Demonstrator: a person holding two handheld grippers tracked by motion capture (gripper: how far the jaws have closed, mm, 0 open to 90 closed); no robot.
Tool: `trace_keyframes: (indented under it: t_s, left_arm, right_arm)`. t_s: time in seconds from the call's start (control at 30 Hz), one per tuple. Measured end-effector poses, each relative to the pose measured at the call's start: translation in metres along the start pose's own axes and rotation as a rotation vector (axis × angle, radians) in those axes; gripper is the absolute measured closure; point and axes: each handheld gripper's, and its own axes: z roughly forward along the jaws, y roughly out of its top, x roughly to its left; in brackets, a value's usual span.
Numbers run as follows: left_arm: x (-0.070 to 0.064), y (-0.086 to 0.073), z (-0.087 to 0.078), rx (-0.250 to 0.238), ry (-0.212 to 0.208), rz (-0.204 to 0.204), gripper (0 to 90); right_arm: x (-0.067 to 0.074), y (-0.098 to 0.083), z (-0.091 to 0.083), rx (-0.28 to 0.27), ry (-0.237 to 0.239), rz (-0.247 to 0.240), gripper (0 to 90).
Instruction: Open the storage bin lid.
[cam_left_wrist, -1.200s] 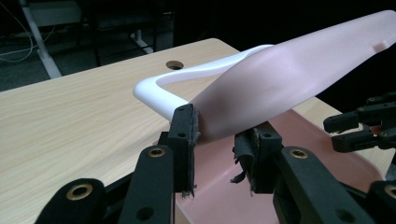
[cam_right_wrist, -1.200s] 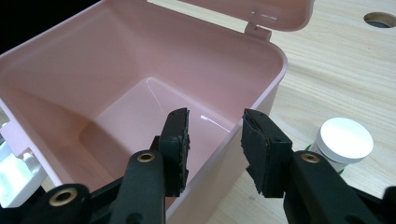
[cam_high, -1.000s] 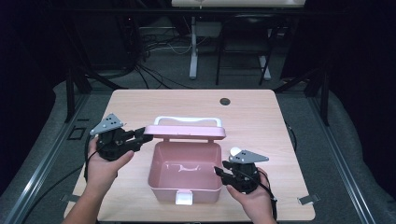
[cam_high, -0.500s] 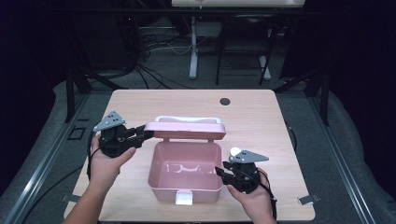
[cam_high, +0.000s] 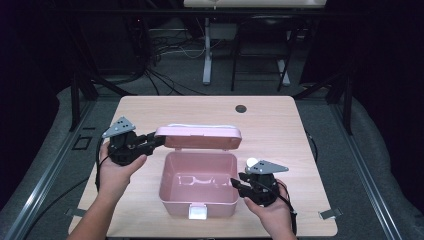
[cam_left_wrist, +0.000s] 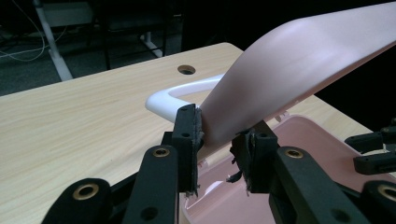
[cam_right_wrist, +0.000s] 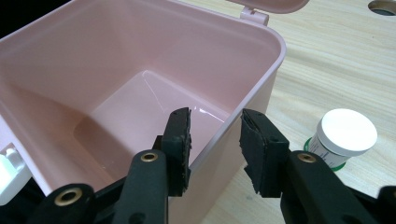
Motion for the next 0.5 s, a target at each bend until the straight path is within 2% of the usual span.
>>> trace_keyframes:
  t_s: [0.3, 0.5]
  left_arm:
    - [0.004, -0.001, 0.006, -0.01, 0.003, -0.006, 72.9]
    - [0.006, -0.003, 0.011, 0.006, 0.014, 0.004, 73.9]
  right_arm:
    - [0.0, 0.0, 0.0, -0.003, 0.0, 0.005, 63.7]
    - [0.0, 0.0, 0.0, -0.002, -0.001, 0.0, 63.6]
